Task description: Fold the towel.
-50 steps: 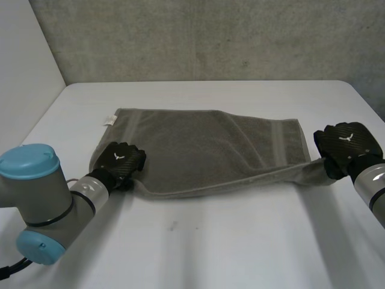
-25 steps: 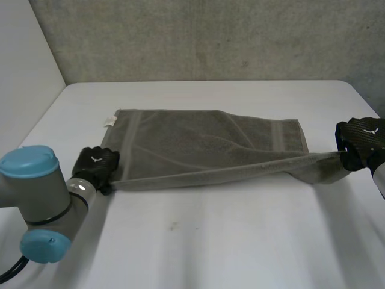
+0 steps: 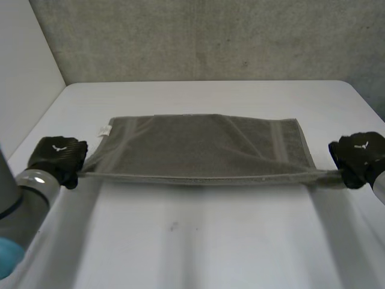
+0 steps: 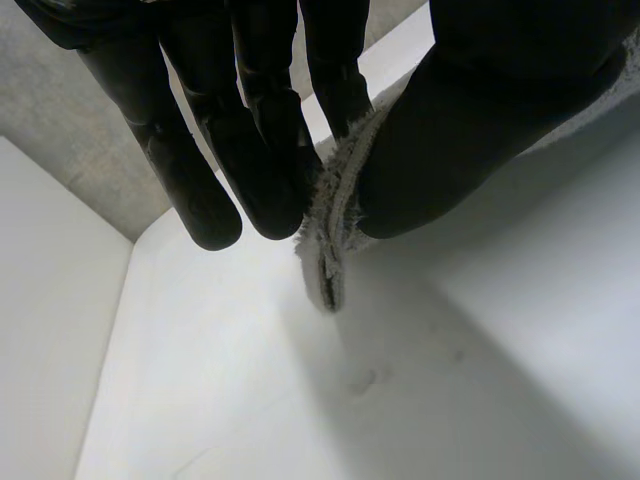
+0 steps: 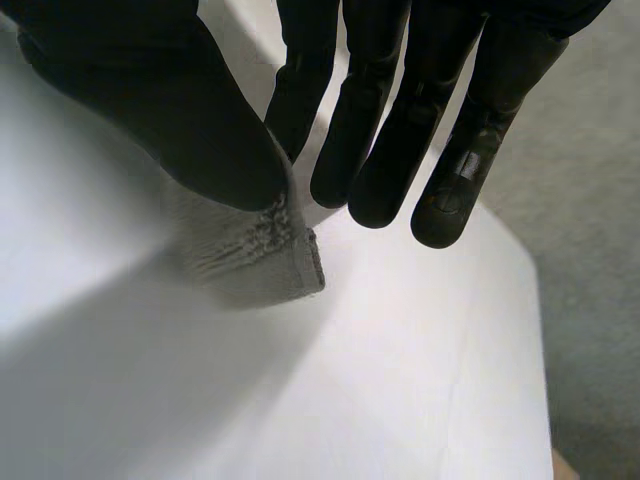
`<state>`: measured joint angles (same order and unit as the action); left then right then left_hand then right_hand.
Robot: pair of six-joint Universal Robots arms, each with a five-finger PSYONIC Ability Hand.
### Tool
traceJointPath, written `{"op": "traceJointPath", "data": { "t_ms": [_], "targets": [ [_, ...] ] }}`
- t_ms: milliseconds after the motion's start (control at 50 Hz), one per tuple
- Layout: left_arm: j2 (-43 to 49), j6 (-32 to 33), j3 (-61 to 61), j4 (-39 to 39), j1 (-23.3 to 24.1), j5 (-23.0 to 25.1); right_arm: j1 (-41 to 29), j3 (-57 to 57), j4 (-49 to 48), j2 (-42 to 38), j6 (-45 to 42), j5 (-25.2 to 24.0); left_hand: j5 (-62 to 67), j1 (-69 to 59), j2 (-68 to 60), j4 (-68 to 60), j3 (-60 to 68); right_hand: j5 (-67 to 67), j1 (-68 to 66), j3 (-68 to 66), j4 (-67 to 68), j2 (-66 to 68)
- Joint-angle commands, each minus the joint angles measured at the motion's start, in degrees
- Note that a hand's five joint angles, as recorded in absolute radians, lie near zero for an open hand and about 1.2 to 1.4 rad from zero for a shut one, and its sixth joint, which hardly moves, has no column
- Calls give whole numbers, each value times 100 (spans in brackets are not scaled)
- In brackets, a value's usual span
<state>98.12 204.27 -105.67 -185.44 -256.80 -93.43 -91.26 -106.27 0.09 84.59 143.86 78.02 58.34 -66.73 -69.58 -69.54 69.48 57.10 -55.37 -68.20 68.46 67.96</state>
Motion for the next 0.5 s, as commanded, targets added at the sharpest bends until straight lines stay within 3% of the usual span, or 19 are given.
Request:
{"op": "traceJointPath", "data": {
  "t_ms": [20, 60, 120, 260, 340, 440, 500],
  "targets": [
    [-1137, 684, -217, 1308, -230, 44, 65, 204, 1951, 497, -1246, -14, 1166, -1327, -1042, -1046, 1052, 1290, -2463, -1180, 1154, 1204],
    [-1461, 1078, -252, 1737, -291, 61, 82, 186, 2432, 865, -1683, 12, 1166, -1327, -1042, -1046, 1052, 1290, -2463, -1180, 1154, 1204],
    [-1515, 1176, -252, 1818, -292, 61, 117, 203, 2443, 1190, -1905, -6, 1166, -1327, -1042, -1046, 1052, 1290, -2463, -1180, 1154, 1204],
    [-982, 1185, -103, 1109, -283, 342, -23, 292, 1585, 1218, -1696, 12, 1166, -1327, -1042, -1046, 1052, 1290, -2463, -1180, 1154, 1204],
    [-293, 1176, 170, 614, -195, 404, -329, 484, 513, 501, -1274, 82, 1166, -1327, -1042, -1046, 1052, 1290, -2463, -1180, 1154, 1204],
    [1039, 1159, 1090, 122, -134, 386, -769, 1019, -131, -475, -1114, 292, 1166, -1327, -1042, -1046, 1052, 1290, -2463, -1180, 1154, 1204],
    [1368, 1159, 1374, 60, -116, 386, -989, 1484, -316, -1099, -1106, 538, 1166, -1327, -1042, -1046, 1052, 1290, -2463, -1180, 1154, 1204]
  ]
}}
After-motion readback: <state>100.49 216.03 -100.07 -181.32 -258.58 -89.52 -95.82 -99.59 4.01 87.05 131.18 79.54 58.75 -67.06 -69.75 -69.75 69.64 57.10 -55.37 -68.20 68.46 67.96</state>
